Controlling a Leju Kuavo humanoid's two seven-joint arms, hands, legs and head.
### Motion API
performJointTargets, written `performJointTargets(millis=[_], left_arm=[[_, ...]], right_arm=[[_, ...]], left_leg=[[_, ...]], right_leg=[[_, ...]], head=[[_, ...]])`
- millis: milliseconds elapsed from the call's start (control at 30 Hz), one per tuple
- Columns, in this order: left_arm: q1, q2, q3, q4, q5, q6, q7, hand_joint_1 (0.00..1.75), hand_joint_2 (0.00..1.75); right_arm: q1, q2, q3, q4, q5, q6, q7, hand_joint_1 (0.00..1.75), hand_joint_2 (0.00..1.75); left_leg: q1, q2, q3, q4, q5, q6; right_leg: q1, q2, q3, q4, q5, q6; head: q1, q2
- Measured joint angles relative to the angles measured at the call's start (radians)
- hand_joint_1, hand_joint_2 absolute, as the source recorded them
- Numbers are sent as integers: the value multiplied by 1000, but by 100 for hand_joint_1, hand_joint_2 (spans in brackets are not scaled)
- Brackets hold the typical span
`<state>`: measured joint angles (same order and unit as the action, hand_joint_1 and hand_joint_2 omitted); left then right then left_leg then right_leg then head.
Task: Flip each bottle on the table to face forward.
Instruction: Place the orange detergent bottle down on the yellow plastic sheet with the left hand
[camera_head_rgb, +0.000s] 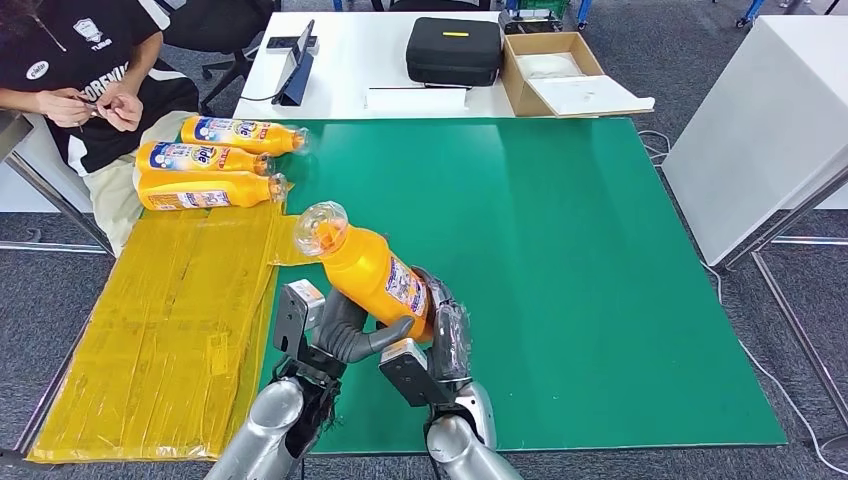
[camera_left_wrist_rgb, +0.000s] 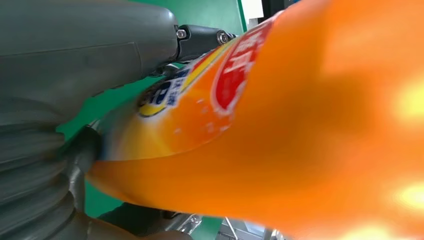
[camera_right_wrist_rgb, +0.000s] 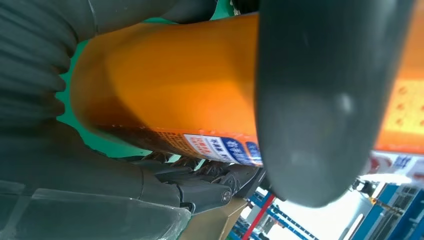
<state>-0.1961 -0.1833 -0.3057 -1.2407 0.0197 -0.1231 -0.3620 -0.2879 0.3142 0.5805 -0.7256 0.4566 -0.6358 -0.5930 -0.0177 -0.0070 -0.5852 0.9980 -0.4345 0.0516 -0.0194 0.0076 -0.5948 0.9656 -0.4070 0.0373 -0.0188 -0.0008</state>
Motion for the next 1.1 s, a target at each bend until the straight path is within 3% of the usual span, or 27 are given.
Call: performJointTargets(millis=[500,1067,1100], left_arm=[[-5,0,3,11,15,28,1,0,175],[-9,1,47,23,113,36,-44,0,175],[-10,1,50,22,125,36,-48,23,175]], right_arm=[[-34,9,36,78,82,-16,25,175,175],[-104,24,119,157,15,-10,60,175,175],[-109,26,123,161,9,-10,62,175,175]], left_leg=[[0,0,0,0,0,0],[0,1,0,0,0,0],[0,1,0,0,0,0]], right_leg=[[0,0,0,0,0,0],[0,0,0,0,0,0],[0,0,0,0,0,0]], head=[[0,0],[0,0],[0,0]])
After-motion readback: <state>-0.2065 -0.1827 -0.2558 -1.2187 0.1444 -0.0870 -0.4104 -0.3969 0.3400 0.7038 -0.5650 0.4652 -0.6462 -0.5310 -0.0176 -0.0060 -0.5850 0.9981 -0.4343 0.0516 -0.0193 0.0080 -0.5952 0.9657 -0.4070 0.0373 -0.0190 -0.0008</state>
